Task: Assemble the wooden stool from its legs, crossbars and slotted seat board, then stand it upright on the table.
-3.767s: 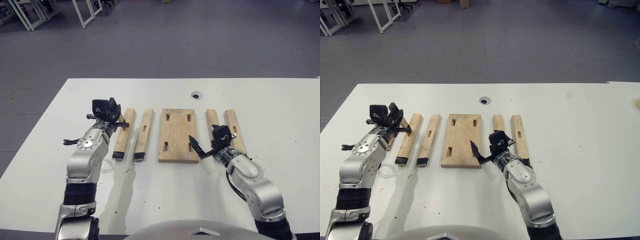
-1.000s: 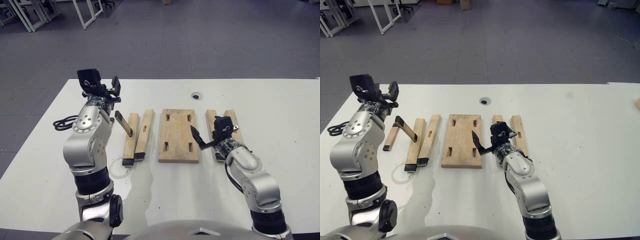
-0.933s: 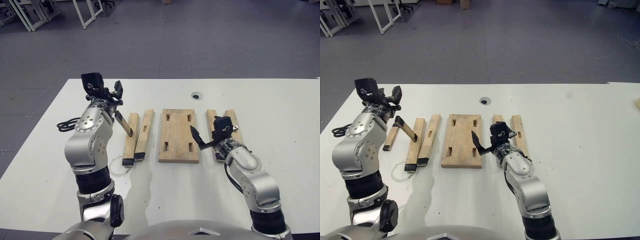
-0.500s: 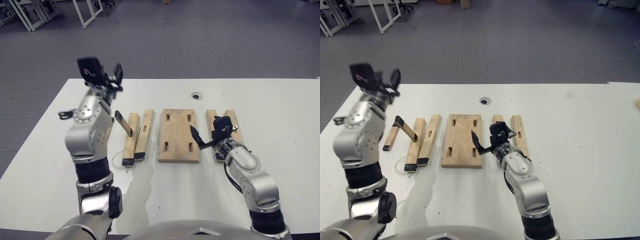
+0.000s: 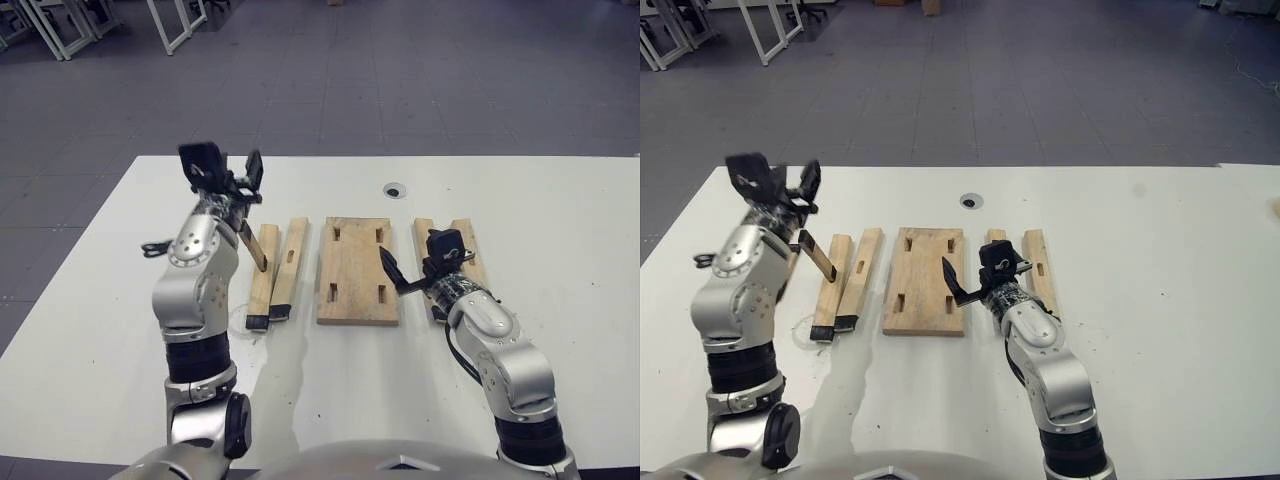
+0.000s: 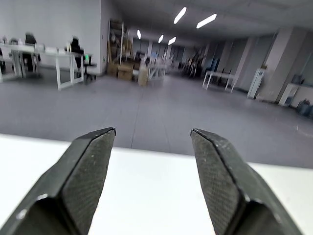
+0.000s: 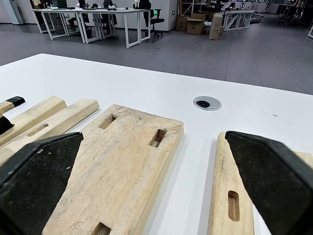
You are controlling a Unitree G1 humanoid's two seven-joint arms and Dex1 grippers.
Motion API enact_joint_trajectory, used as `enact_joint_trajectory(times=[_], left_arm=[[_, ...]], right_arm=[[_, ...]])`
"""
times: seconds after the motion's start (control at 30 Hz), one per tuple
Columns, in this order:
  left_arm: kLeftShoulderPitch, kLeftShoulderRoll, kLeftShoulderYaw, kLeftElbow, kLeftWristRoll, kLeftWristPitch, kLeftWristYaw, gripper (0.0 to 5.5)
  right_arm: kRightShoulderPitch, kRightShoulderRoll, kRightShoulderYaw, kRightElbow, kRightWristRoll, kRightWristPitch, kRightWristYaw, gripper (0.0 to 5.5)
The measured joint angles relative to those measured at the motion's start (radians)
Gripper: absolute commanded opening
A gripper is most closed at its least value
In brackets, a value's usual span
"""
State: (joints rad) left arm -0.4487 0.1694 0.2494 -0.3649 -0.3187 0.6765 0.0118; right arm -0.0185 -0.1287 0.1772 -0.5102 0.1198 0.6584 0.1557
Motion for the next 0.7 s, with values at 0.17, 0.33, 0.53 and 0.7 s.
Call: enact_joint_trajectory(times=[0.17,0.33,0.53,0.7], left_arm=[[-0.049,0.037,0.046,-0.230,-0.075,0.183,0.039,3.55],[0.525,0.069,-0.066,-0.593,-0.121,0.171,-0.085,4.32],[1.089,0.111,-0.102,-0.598,0.047,-0.004,-0.142,4.72],[1.178,0.176,-0.177,-0.470,0.049,0.163,-0.186,4.72]], right_arm=[[0.030,0.003,0.001,-0.015,0.000,0.000,-0.007,5.38],[0.068,-0.001,-0.002,-0.017,-0.005,-0.009,-0.017,5.38],[0.124,-0.019,-0.020,-0.013,-0.009,-0.024,-0.016,5.38],[0.129,-0.032,-0.021,-0.004,-0.009,-0.024,-0.011,5.38]])
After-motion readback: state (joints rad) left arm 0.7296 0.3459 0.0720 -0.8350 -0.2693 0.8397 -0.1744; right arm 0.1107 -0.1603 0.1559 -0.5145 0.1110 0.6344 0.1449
